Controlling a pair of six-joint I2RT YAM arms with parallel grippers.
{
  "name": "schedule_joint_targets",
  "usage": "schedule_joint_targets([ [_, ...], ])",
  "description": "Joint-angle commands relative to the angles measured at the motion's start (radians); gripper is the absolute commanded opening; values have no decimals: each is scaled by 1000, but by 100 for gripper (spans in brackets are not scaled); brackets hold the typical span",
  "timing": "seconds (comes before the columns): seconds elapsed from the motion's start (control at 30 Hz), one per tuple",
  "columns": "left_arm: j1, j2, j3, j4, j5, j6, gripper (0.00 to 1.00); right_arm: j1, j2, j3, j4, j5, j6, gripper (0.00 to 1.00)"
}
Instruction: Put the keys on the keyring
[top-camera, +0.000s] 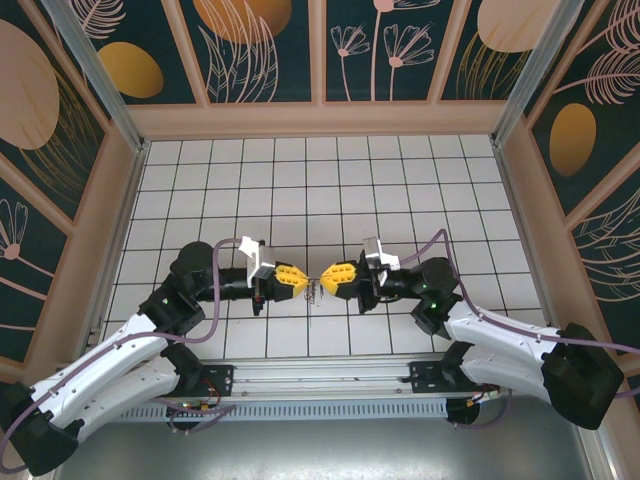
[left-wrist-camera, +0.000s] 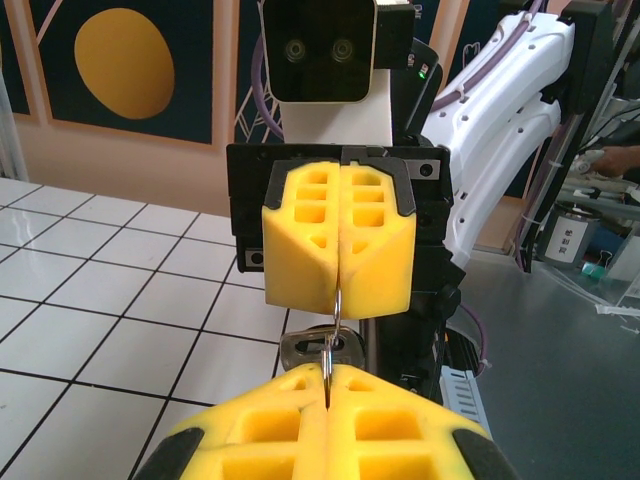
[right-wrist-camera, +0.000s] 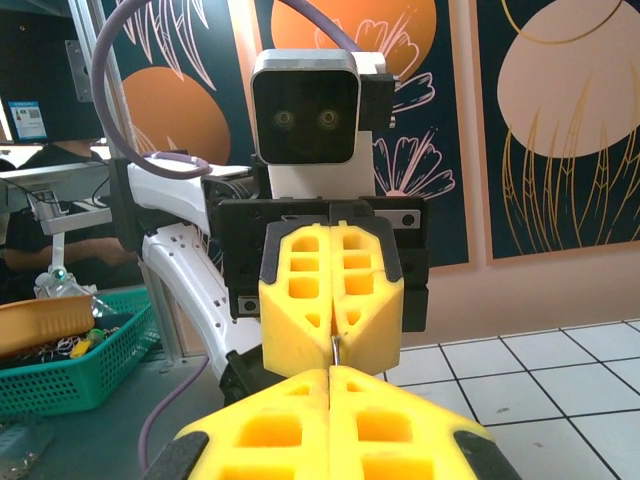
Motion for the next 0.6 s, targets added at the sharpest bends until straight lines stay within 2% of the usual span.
schedule_joint_targets([
  [0.0, -6, -7, 28, 30, 21, 14, 0, -9, -11, -9, 57, -14, 7, 0],
  [0.57, -7, -7, 32, 25, 21, 17, 0, -10, 26, 2, 89, -20, 17, 0],
])
